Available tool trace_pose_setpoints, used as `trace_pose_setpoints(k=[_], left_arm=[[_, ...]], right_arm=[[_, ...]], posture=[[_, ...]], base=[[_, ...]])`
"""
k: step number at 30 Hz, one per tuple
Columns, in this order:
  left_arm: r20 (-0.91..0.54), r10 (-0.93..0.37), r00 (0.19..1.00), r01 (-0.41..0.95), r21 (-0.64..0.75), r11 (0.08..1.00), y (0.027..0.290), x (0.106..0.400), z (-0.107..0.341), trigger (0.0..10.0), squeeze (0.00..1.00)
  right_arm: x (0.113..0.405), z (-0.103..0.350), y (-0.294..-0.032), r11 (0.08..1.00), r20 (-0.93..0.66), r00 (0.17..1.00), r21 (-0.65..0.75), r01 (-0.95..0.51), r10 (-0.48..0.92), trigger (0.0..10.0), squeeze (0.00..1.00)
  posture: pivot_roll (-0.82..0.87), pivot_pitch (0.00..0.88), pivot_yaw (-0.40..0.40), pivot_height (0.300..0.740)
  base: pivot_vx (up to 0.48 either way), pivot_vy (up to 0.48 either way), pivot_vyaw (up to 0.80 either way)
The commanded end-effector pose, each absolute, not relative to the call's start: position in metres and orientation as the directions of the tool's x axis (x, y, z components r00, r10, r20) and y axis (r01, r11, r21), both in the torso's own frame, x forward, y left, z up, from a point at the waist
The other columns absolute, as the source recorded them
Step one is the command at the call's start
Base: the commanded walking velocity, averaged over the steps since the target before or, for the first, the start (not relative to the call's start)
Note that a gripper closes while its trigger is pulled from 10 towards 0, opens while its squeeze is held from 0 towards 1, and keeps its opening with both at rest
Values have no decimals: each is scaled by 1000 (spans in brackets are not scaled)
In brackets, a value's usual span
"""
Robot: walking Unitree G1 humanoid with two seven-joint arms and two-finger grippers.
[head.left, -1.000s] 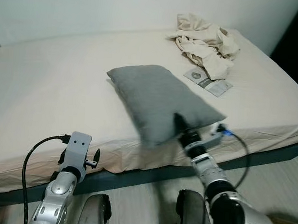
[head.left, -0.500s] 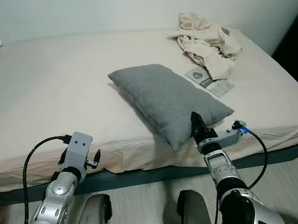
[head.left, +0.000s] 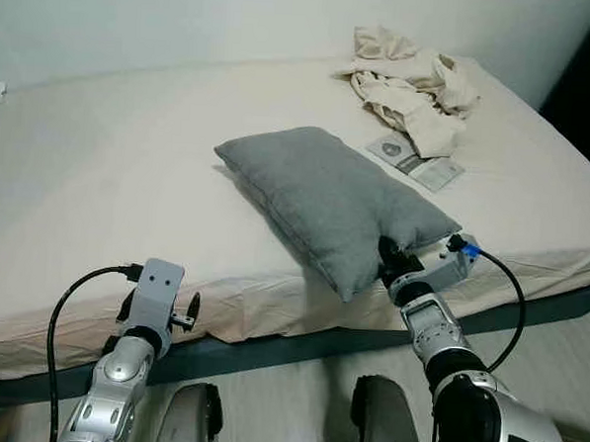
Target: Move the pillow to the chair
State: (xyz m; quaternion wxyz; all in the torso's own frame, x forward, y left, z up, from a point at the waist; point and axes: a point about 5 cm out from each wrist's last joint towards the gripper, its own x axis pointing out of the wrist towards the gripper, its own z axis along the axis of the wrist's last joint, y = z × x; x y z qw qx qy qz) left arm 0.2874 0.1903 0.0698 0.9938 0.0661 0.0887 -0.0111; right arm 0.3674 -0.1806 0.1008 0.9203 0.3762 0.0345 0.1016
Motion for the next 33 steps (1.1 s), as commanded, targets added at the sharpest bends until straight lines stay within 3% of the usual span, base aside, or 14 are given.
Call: trace_pose_setpoints(k=[1, 5, 8, 10, 13, 14, 16, 23, 27, 28, 30, 31, 32, 33], left_arm=[[-221, 11, 975, 2, 59, 998, 194, 286, 63, 10000, 0], [-259, -54, 964, 8, -178, 984, 184, 290, 62, 10000, 0], [-270, -96, 958, 14, -292, 956, 178, 291, 61, 10000, 0], [-275, -137, 951, 21, -388, 921, 172, 292, 61, 10000, 0], [-273, -145, 951, 24, -403, 915, 171, 292, 61, 10000, 0], [-270, -149, 951, 15, -442, 897, 169, 293, 62, 10000, 0], [-270, -148, 952, 11, -449, 893, 169, 294, 62, 10000, 0], [-277, -153, 949, 8, -462, 887, 172, 294, 63, 10000, 0], [-281, -140, 949, -7, -463, 886, 174, 294, 63, 10000, 0], [-283, -135, 950, -11, -461, 887, 175, 294, 63, 10000, 0], [-288, -129, 949, -17, -455, 890, 176, 293, 62, 10000, 0], [-289, -127, 949, -18, -453, 891, 176, 293, 61, 10000, 0], [-289, -127, 949, -18, -453, 891, 176, 293, 61, 10000, 0], [-290, -125, 949, -20, -452, 892, 176, 293, 61, 10000, 0]], right_arm=[[375, 121, -153, 653, 122, 904, 653, -385, 410, 0, 0], [366, 141, -126, 401, 324, 677, 610, -683, 661, 0, 0], [356, 142, -123, 292, 367, 578, 596, -748, 729, 0, 0], [339, 136, -119, 166, 375, 446, 585, -794, 812, 0, 0], [335, 135, -118, 143, 373, 419, 583, -800, 828, 0, 0], [321, 135, -117, 66, 392, 347, 577, -814, 852, 0, 0], [316, 137, -117, 29, 413, 318, 572, -820, 853, 0, 0], [299, 173, -142, -86, 591, 273, 507, -858, 759, 0, 0], [299, 176, -168, 13, 593, 372, 520, -854, 714, 0, 0], [307, 165, -181, 138, 526, 487, 568, -811, 697, 0, 0], [324, 132, -219, 510, 239, 791, 653, -560, 563, 0, 0], [327, 122, -233, 617, 137, 864, 647, -448, 484, 0, 0], [327, 122, -233, 617, 137, 864, 647, -448, 484, 0, 0], [327, 116, -247, 697, 55, 913, 627, -348, 405, 0, 0]], posture=[[70, 147, 55, 582], [57, 135, 36, 582], [52, 134, 35, 582], [47, 133, 36, 582], [45, 131, 37, 582], [41, 133, 40, 582], [41, 133, 40, 582], [38, 137, 39, 582], [36, 138, 40, 582], [36, 138, 40, 582], [36, 140, 42, 582], [36, 140, 42, 582], [36, 140, 42, 582], [36, 140, 42, 582]], base=[[0, 0, 0], [0, 0, 0], [0, 0, 0], [0, 0, 0], [0, 0, 0], [0, 0, 0], [0, 0, 0], [0, 0, 0], [0, 0, 0], [0, 0, 0], [0, 0, 0], [0, 0, 0], [0, 0, 0], [0, 0, 0]])
